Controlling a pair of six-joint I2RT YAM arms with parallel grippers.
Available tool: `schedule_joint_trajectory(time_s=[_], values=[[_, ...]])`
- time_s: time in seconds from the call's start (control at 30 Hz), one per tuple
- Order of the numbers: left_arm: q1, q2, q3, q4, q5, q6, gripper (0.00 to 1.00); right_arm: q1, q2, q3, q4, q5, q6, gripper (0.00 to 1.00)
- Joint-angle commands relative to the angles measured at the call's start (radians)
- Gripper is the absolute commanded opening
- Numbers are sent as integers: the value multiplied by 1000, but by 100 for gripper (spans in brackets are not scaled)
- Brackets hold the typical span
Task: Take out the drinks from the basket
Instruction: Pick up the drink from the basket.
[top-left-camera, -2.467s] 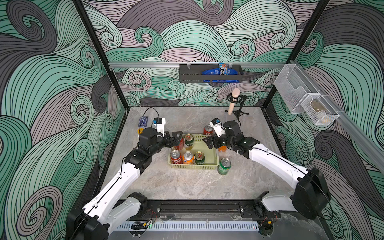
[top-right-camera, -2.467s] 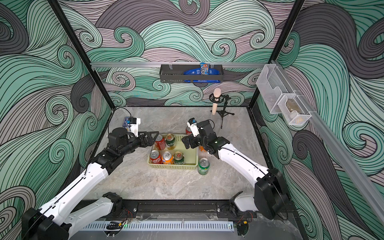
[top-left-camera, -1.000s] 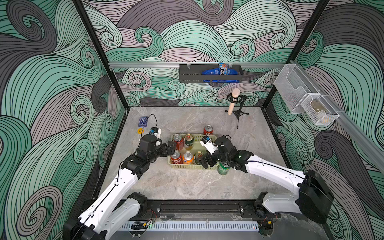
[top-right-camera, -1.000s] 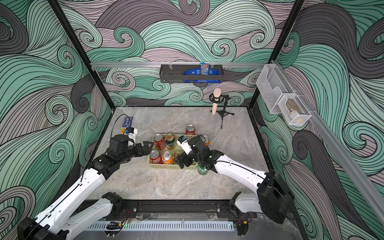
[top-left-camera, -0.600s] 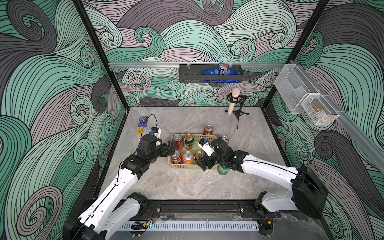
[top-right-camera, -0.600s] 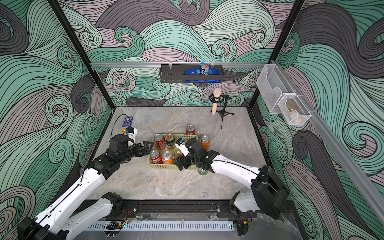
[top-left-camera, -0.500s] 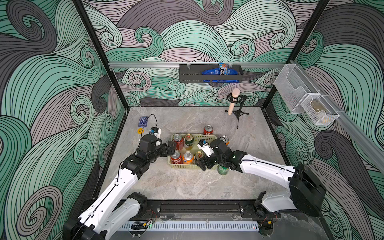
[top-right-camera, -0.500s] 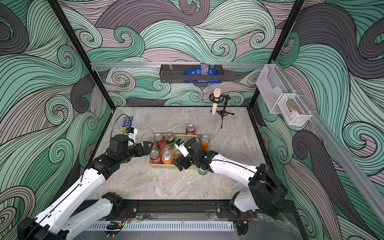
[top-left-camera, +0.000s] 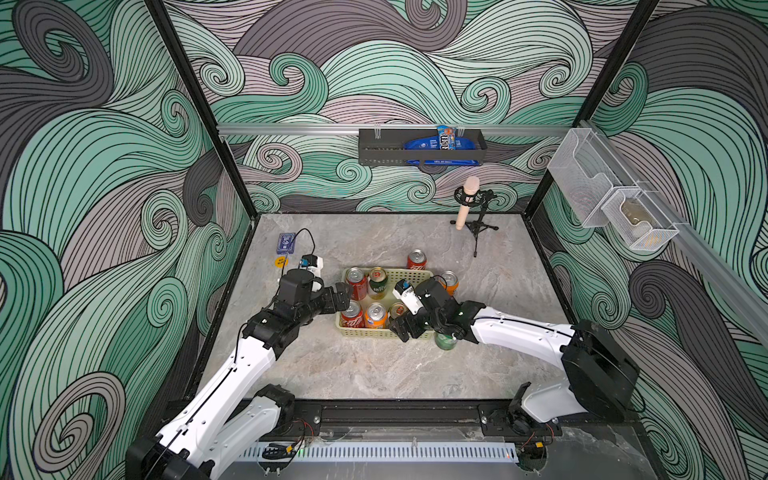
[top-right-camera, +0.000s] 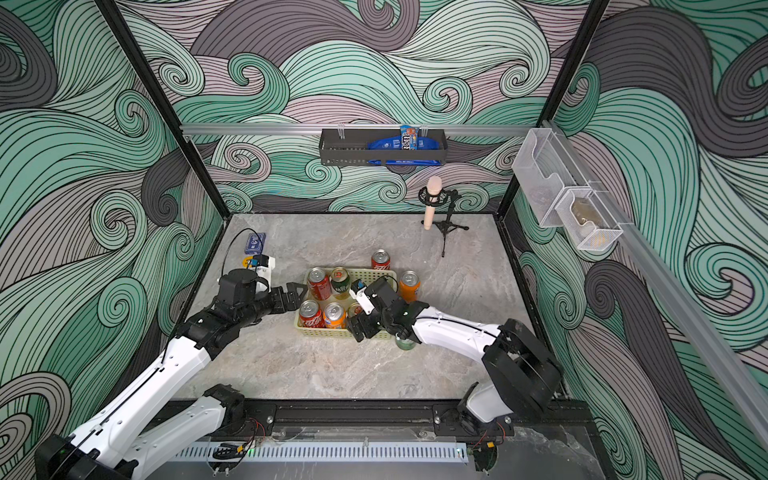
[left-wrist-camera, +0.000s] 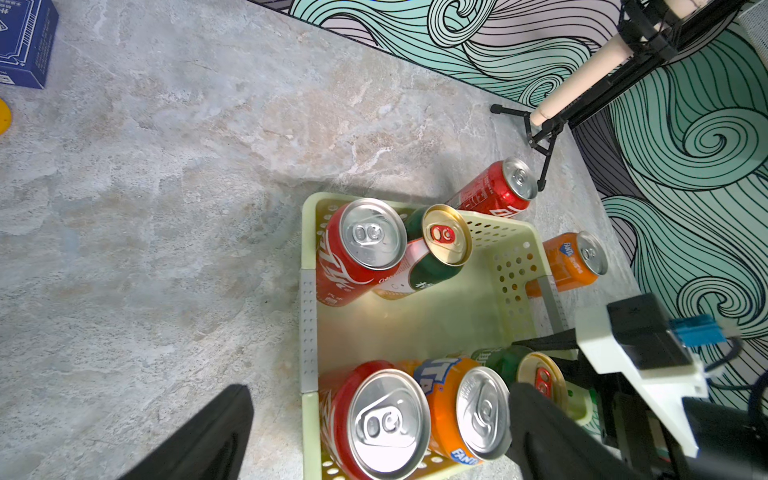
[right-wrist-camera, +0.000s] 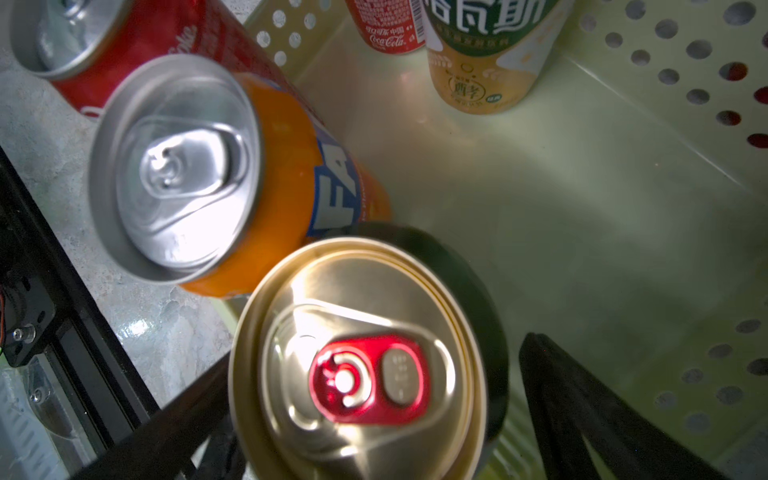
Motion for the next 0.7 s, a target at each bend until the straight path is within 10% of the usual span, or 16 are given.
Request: schedule_joint_trajectory(time_s=[0.0, 0.67], values=[[8, 6, -8, 17, 14, 13, 99, 5, 11, 7, 44, 10, 18, 93], [7, 3, -10, 17, 19, 13, 99, 6, 17, -19, 79, 51, 17, 85]])
